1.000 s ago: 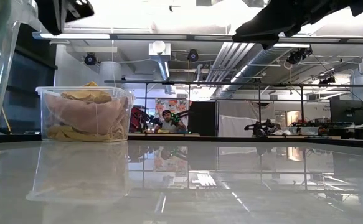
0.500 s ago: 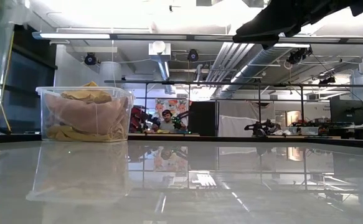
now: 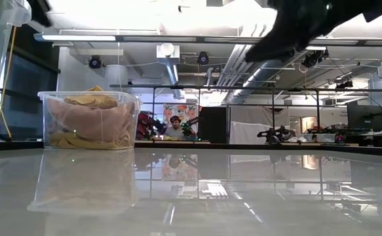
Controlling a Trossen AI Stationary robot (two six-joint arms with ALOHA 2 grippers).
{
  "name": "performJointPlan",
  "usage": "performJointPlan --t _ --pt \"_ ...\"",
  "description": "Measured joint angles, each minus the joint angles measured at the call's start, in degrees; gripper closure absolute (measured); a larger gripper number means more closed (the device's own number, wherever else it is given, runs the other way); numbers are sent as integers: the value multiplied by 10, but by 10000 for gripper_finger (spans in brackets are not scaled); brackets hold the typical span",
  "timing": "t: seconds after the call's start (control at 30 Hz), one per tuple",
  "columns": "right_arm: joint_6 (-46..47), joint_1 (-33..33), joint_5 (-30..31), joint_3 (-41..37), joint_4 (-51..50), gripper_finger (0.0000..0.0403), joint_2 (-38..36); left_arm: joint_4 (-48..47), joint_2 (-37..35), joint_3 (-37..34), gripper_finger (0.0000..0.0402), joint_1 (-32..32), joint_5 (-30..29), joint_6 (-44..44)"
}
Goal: Sort towels by color in basket
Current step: Return to Home Position
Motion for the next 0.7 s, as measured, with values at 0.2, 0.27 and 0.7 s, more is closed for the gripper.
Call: performJointPlan --t 0.2,0.27,0.7 --pt "2 -51 -86 0 -69 307 -38 355 -44 -128 401 68 -4 327" --pt "-7 -64 -127 -10 -53 317 -51 516 -61 -184 401 110 36 429" --pt "77 -112 -129 -251 -29 383 -415 681 -213 -295 401 314 75 519"
